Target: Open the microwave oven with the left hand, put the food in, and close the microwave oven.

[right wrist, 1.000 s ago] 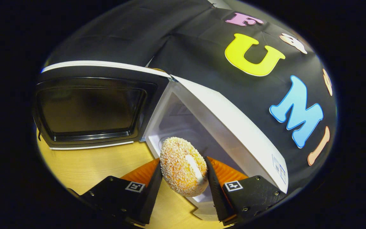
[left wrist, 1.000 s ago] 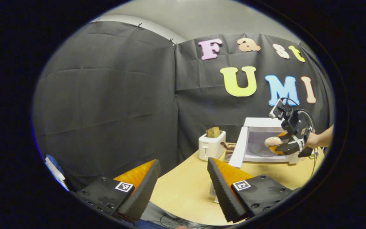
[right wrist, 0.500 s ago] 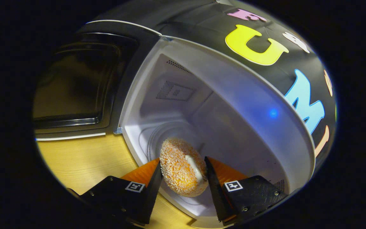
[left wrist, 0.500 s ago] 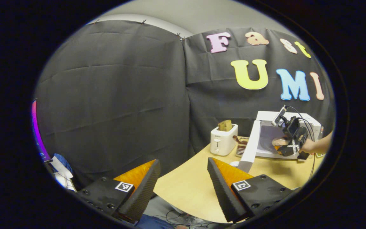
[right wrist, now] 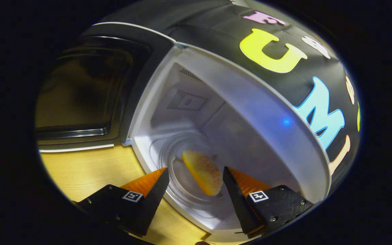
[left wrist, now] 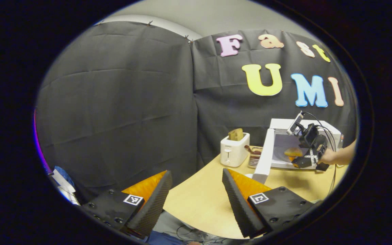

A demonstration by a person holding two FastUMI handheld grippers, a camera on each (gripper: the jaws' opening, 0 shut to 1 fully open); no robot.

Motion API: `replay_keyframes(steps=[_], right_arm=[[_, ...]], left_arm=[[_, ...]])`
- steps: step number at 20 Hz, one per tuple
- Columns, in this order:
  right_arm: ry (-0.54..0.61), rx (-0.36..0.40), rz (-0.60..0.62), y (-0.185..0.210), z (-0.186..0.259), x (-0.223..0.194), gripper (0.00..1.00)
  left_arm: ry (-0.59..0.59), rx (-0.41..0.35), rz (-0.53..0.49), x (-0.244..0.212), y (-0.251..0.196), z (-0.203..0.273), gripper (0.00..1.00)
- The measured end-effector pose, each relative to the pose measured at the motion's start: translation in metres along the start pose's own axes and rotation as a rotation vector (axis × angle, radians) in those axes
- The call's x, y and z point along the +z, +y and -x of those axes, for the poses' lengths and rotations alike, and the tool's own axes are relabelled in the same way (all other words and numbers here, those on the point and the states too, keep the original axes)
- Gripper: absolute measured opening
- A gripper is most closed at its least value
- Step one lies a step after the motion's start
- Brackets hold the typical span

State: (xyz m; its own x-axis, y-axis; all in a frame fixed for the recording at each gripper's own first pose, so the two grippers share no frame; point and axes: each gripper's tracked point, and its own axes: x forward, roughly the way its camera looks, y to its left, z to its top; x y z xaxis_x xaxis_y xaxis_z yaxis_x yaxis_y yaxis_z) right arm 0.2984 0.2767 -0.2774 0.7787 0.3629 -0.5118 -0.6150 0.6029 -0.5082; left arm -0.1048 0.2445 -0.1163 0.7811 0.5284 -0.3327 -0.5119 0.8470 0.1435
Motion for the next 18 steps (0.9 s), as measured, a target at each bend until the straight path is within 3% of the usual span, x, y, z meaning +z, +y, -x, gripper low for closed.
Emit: replay_keyframes(steps=[4, 8, 18], right_arm=[[-0.029, -0.004, -0.141, 0.003, 0.060, 0.005, 0.98], [-0.083, -0.058, -0.209, -0.010, 0.123, 0.016, 0.98], [-0.184, -0.193, -0.422, -0.052, 0.258, 0.024, 0.97]], left_arm=[[-0.054, -0.102, 0.018, 0.014, -0.021, -0.014, 0.98], [-0.097, -0.197, -0.014, 0.016, -0.030, -0.023, 0.98], [-0.002, -0.296, 0.006, -0.048, -0.039, -0.082, 0.96]])
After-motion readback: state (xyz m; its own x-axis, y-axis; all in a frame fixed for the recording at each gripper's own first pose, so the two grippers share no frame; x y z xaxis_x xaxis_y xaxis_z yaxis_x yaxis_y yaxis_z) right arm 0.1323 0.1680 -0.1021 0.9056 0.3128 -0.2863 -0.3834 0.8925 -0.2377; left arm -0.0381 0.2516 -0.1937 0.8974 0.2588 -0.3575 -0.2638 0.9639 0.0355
